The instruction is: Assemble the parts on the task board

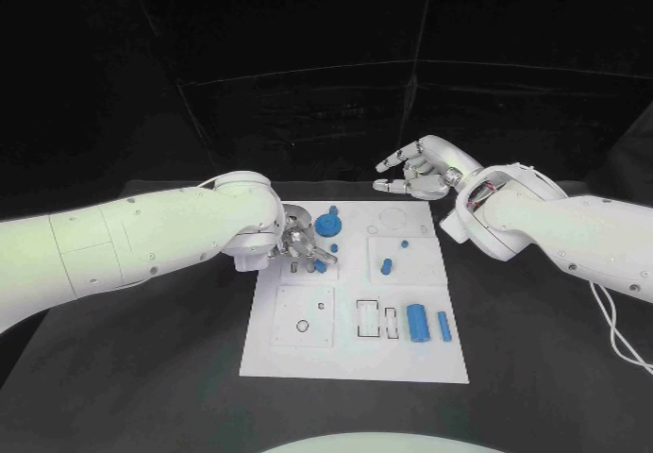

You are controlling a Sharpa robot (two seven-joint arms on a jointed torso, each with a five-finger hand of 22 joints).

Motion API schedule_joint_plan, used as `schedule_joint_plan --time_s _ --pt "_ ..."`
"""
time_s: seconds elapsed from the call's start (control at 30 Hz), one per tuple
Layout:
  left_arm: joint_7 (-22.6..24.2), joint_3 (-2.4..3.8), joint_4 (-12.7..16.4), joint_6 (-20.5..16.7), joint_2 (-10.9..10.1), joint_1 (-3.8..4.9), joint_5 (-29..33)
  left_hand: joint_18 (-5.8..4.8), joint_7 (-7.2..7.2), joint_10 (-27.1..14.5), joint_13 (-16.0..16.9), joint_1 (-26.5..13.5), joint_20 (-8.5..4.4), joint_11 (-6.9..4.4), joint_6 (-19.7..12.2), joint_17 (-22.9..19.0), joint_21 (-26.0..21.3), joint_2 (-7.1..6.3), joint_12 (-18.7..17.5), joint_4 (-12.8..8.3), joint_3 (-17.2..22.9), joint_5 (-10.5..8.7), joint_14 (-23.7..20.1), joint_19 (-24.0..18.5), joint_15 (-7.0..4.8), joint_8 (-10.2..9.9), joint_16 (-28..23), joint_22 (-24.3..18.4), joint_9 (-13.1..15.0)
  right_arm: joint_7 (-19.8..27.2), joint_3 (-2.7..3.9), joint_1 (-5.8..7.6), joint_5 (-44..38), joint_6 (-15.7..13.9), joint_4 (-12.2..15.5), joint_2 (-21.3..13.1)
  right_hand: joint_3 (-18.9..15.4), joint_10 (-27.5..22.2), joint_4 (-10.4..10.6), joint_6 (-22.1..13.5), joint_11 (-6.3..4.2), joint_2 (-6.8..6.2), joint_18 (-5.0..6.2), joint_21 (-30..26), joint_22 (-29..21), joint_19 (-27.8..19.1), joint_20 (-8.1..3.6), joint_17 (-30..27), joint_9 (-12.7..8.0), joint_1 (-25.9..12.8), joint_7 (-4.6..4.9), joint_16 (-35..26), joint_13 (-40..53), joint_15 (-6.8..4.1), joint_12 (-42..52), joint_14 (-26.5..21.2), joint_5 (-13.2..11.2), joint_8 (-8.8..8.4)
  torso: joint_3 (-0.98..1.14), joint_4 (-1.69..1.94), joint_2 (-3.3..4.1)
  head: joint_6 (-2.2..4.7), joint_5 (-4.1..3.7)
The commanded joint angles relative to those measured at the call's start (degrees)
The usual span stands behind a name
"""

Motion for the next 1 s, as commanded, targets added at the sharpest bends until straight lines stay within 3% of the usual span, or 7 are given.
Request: schedule_joint_plan --time_s 0.03,0.43,1.0 --pt "-0.5 0.02 0.1 1.3 0.1 0.07 0.6 -0.71 -0.10 0.3 0.1 0.1 -0.41 -0.10 0.4 15.1 0.2 0.36 0.2 -0.1 -0.2 -0.01 6.1 1.8 -0.43 0.4 0.2 2.4 0.1 0.4 0.05 0.13 -0.2 0.3 0.1 0.0 -0.4 -0.3 0.0 0.3 -0.19 0.37 0.11 -0.3 0.0 -0.4 -0.15 3.0 0.0 0.2 0.13 -0.3 0.0 -0.12 -0.3 3.4 0.4 0.30 0.00 0.01 0.02 0.01 -0.03" --pt "-0.8 0.02 -0.1 1.7 0.4 0.07 0.7 -0.71 -0.24 0.5 0.2 1.4 -0.54 -0.24 0.7 15.1 0.2 0.55 0.3 -0.8 -0.3 0.00 6.1 1.8 -0.56 0.4 0.2 2.4 0.4 0.4 0.05 0.13 -0.2 0.3 0.0 0.1 -0.6 -0.3 0.1 0.3 -0.19 0.49 0.11 -0.3 0.0 -0.4 -0.16 3.0 0.0 0.1 0.13 -0.3 0.0 -0.12 -0.3 3.4 0.4 0.32 -0.01 -0.02 0.03 -0.07 0.00" --pt "-1.3 0.02 -0.3 1.5 0.6 0.07 0.7 -0.71 -0.29 0.7 0.4 5.1 -0.66 -0.29 0.7 15.1 0.1 2.20 0.2 -3.3 1.0 0.02 6.1 1.8 -0.64 0.2 0.2 2.5 0.9 0.3 0.05 0.13 -0.2 0.5 0.0 0.1 -0.6 -0.3 0.1 0.3 -0.19 0.52 0.11 -0.3 0.0 -0.4 -0.17 3.0 0.0 0.2 0.12 -0.3 -0.1 -0.13 -0.4 3.4 0.5 0.33 -0.02 0.02 0.01 -0.14 -0.16"
